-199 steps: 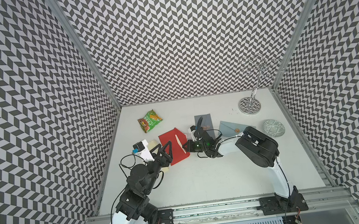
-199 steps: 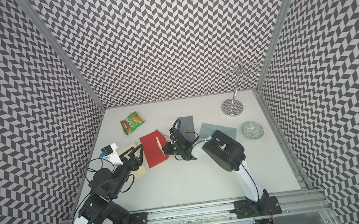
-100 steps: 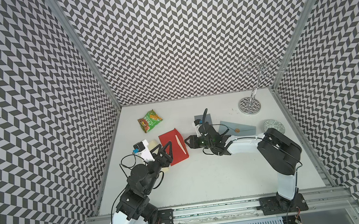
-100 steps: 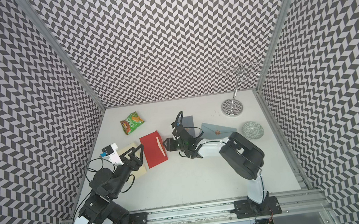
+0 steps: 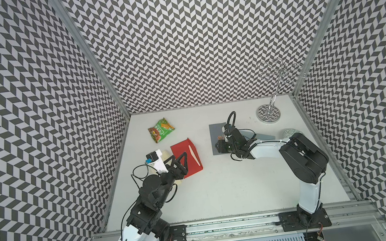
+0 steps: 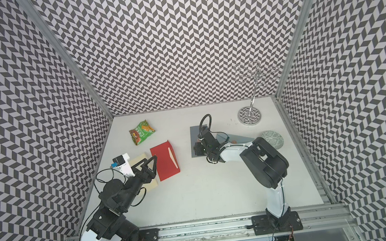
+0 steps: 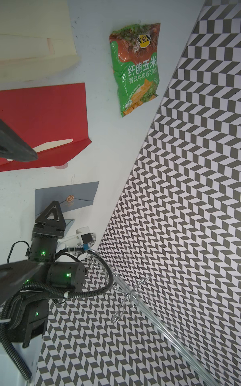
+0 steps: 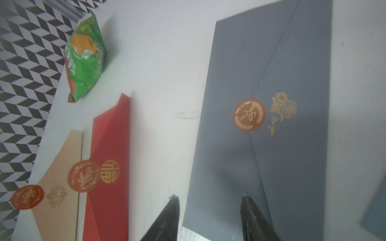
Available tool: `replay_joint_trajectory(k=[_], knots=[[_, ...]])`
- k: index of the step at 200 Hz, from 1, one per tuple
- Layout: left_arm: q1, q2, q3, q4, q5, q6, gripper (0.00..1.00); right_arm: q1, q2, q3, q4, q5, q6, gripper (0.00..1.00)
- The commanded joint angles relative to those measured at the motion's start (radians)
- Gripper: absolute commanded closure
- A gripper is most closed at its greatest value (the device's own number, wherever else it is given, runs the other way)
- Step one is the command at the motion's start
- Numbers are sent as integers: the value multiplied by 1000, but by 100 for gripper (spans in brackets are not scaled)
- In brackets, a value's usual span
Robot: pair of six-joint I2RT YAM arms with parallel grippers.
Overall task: Open the envelope
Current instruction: Move the envelope to the center of the board.
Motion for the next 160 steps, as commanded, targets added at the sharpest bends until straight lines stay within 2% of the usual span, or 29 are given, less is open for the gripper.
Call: replay_joint_trajectory(k=[1, 67, 111, 160], knots=[[7, 14, -5, 37, 18, 18, 21, -4, 36, 58, -4, 4, -14, 50], [8, 28, -13, 52, 30, 14, 18, -14, 117, 140, -83, 11, -49, 49], [7, 28, -15, 52, 41, 5, 16, -13, 139, 117, -85, -33, -59, 49], [6, 52, -25, 65, 78, -26, 15, 24, 11, -102, -5, -80, -26, 49]])
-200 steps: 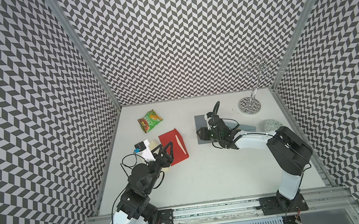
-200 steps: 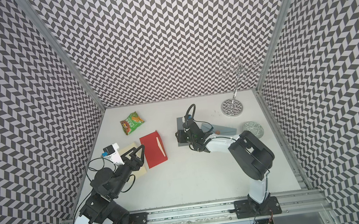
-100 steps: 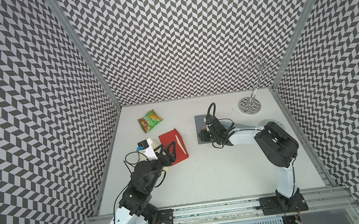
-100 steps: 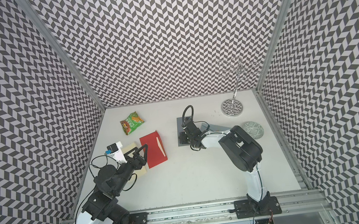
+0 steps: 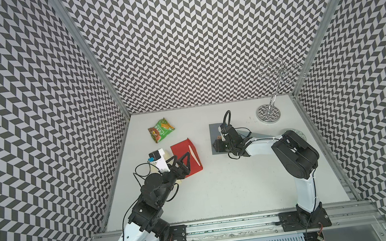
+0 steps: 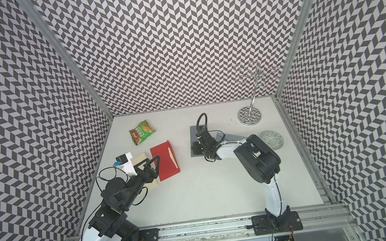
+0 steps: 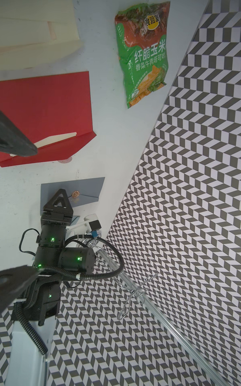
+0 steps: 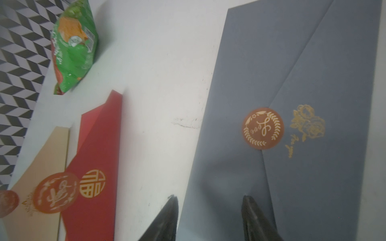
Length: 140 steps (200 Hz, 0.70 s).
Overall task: Open the envelope
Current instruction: Move the envelope to the center of the board.
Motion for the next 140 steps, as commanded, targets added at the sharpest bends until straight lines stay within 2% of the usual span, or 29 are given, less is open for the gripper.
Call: replay_joint_trajectory(k=[1, 28, 55, 74, 123, 140], knots=[[6, 27, -13, 36, 32, -18, 15, 33, -58, -136, -40, -34, 22, 49], [5, 44, -63, 93, 66, -56, 15, 89, -182, -265, -35, -10, 34, 49], [6, 95, -86, 144, 114, -82, 15, 128, -323, -408, -28, 35, 100, 48], [5, 146, -100, 175, 139, -98, 15, 137, -408, -525, 49, -33, 134, 47], [-16, 253, -105, 246, 187, -123, 15, 188, -609, -568, -21, -188, -57, 48], [-44, 290, -101, 283, 192, -119, 14, 188, -709, -589, -31, -133, -56, 47]])
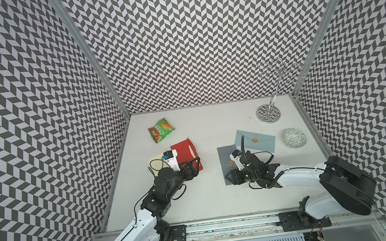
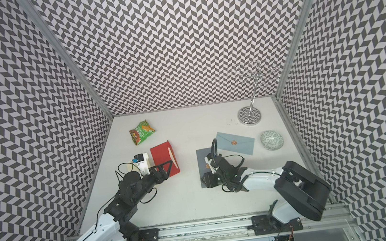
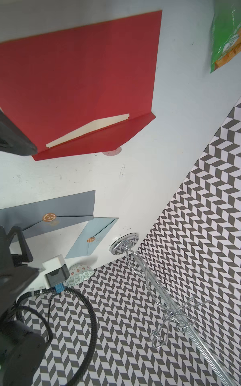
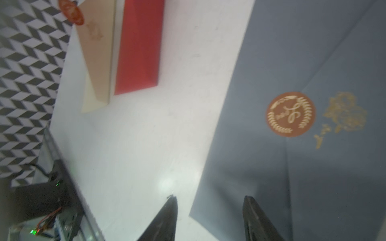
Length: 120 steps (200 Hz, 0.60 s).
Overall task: Open the envelope
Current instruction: Move the envelope to the center of the board.
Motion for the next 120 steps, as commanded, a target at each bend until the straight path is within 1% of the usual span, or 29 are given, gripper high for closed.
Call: replay_joint_trajectory(k=[1, 30, 40, 51, 80, 102, 113, 120], knots=[[-34, 39, -4, 94, 33, -5, 14, 7, -136, -13, -2, 9, -47, 47], [-107, 152, 36, 139, 21, 22, 13, -4, -252, -84, 16, 237, 56, 47], [-135, 205, 56, 147, 21, 35, 13, -18, -266, -111, 31, 275, 85, 47], [-166, 270, 84, 151, 21, 49, 13, -38, -274, -136, 65, 261, 101, 47], [-238, 442, 159, 172, 33, 73, 14, -71, -248, -178, 164, 174, 130, 48], [-283, 543, 203, 212, 29, 80, 16, -89, -201, -160, 145, 153, 131, 48], [-289, 595, 225, 227, 49, 85, 19, -100, -181, -160, 145, 156, 135, 48], [-295, 625, 244, 221, 36, 86, 21, -109, -172, -164, 148, 156, 147, 48]])
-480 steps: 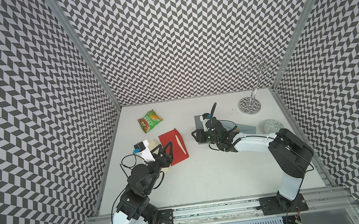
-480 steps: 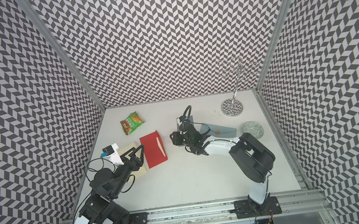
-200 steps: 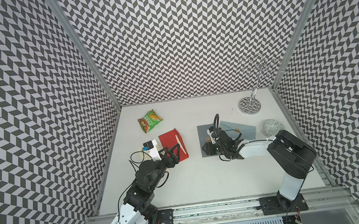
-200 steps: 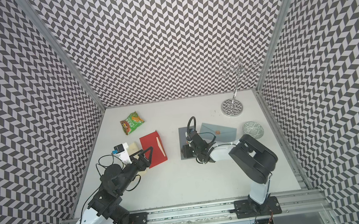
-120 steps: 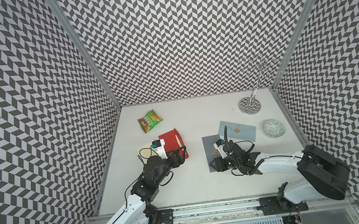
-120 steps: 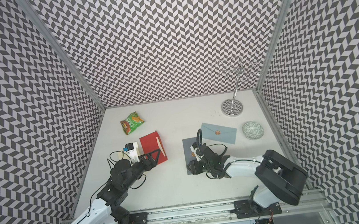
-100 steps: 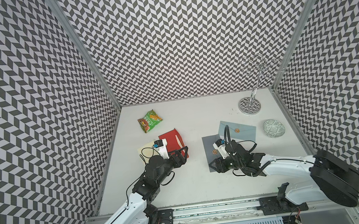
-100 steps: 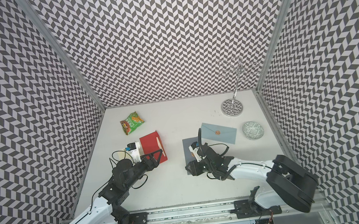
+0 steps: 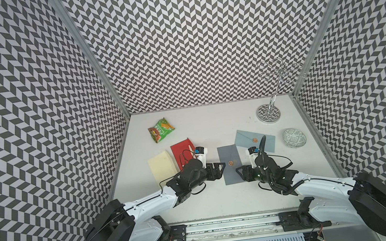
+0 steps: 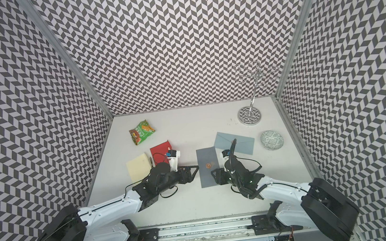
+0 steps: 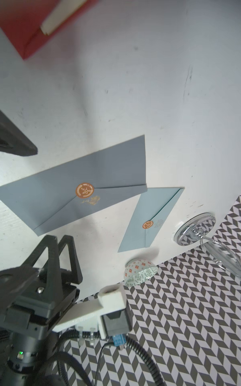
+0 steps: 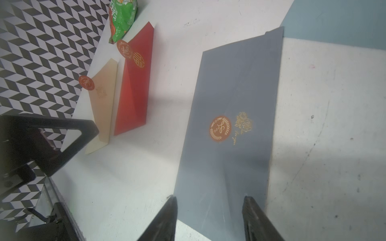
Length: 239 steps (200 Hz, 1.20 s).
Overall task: Open the envelope
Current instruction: Move the envelope to the center of the board.
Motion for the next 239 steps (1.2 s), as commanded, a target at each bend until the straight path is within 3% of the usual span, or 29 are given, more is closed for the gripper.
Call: replay_joint_trajectory(k=[1, 41, 120, 170, 239], knots=[[-19, 83, 58, 51, 7, 27, 21, -22, 35, 10, 71, -8, 39, 48], [-22, 223, 142, 34, 8, 50, 33, -67, 52, -20, 113, -46, 75, 49], [-45, 452, 227, 90, 75, 36, 39, -108, -13, -92, 169, -26, 137, 40], [-50, 461, 203, 42, 69, 62, 41, -125, -60, -106, 146, 1, 132, 36], [-110, 395, 2, 99, 103, 40, 45, -142, -34, -107, 171, -60, 115, 36]])
